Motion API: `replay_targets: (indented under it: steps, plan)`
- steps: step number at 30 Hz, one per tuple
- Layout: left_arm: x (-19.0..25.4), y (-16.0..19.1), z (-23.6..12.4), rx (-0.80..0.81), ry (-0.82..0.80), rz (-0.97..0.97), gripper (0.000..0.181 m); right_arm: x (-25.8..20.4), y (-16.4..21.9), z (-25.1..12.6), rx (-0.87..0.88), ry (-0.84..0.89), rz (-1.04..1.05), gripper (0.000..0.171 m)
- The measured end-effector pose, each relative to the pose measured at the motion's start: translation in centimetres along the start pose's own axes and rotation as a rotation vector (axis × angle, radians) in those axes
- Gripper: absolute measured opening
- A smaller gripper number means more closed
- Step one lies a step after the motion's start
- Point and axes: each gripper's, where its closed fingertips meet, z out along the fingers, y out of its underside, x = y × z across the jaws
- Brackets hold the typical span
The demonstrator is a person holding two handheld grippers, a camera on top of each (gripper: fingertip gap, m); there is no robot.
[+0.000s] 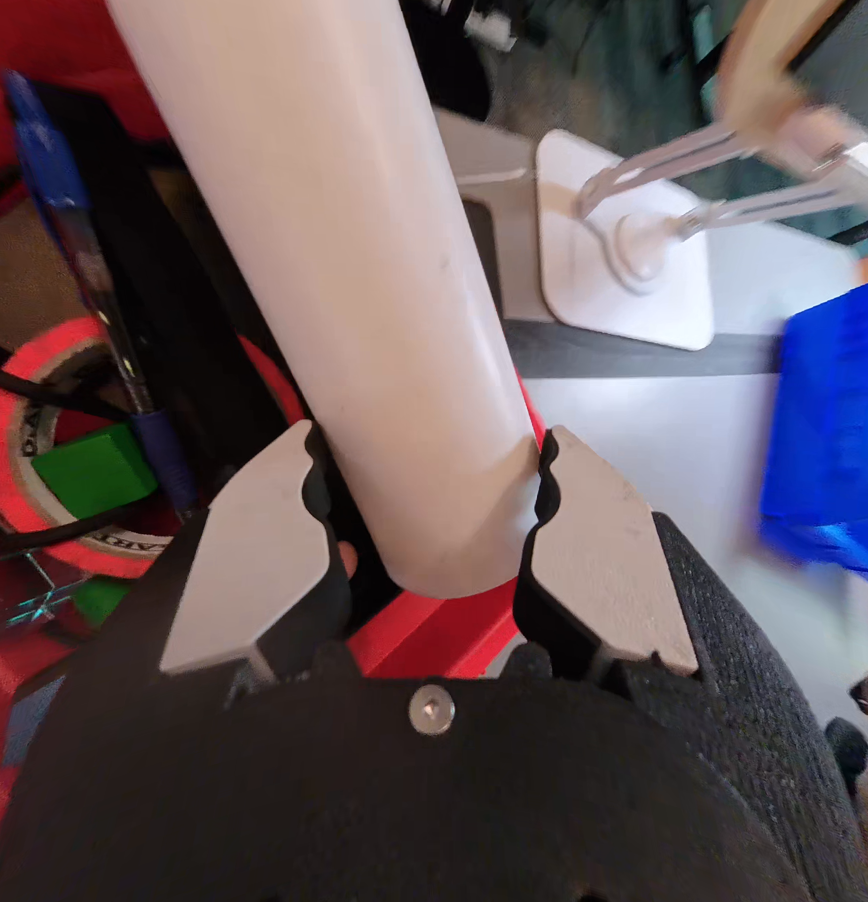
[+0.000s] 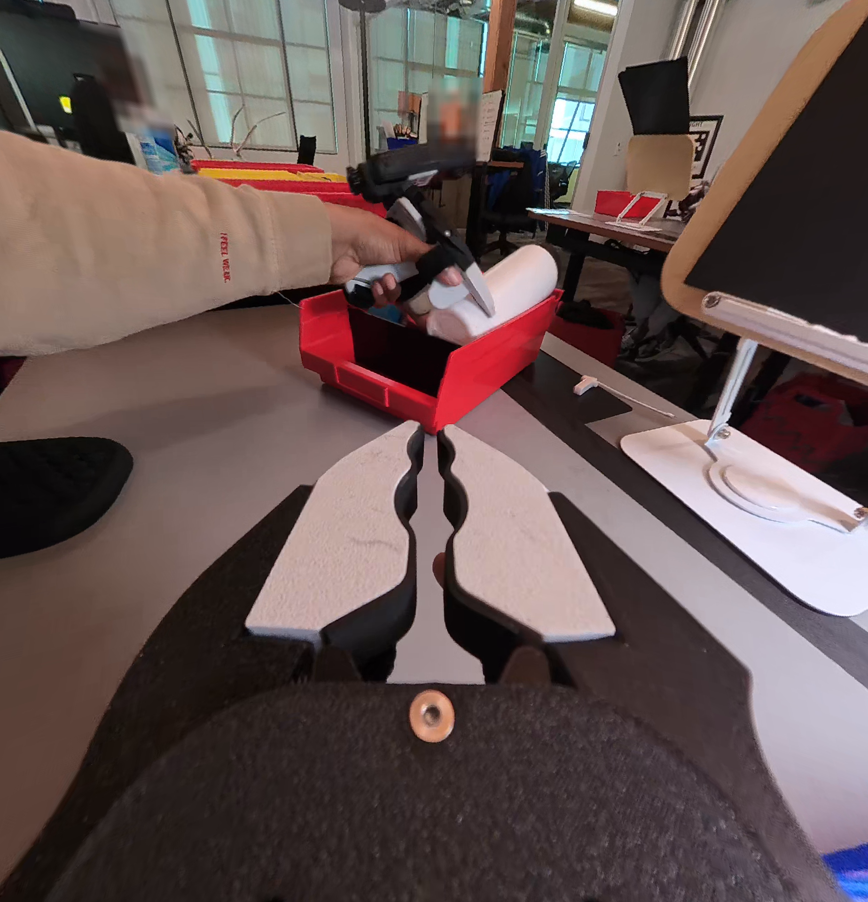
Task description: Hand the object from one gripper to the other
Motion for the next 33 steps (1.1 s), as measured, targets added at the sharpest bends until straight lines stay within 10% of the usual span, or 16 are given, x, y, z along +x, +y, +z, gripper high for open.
replay_targets:
  steps: [10, 18, 23, 33]
  plan:
    - [10.0, -0.7, -10.6, 0.420, 0.648, 0.155, 0.082, 1.1, -1.2, -0.9, 0.087, -0.034, 0.144, 0.010]
    - [28.6, 12.4, -14.7, 0.656, 1.087, 0.731, 0.081, -2.0, -5.6, -2.2, 0.137, -0.253, 0.256, 0.065]
    - [33.0, 18.3, -12.8, 0.611, 1.096, 0.927, 0.081, -4.9, -6.7, -2.0, 0.123, -0.285, 0.212, 0.089]
    - [31.0, 17.0, -12.6, 0.432, 1.101, 0.762, 0.076, -4.0, -9.4, -4.3, 0.327, -0.217, 0.030, 0.088]
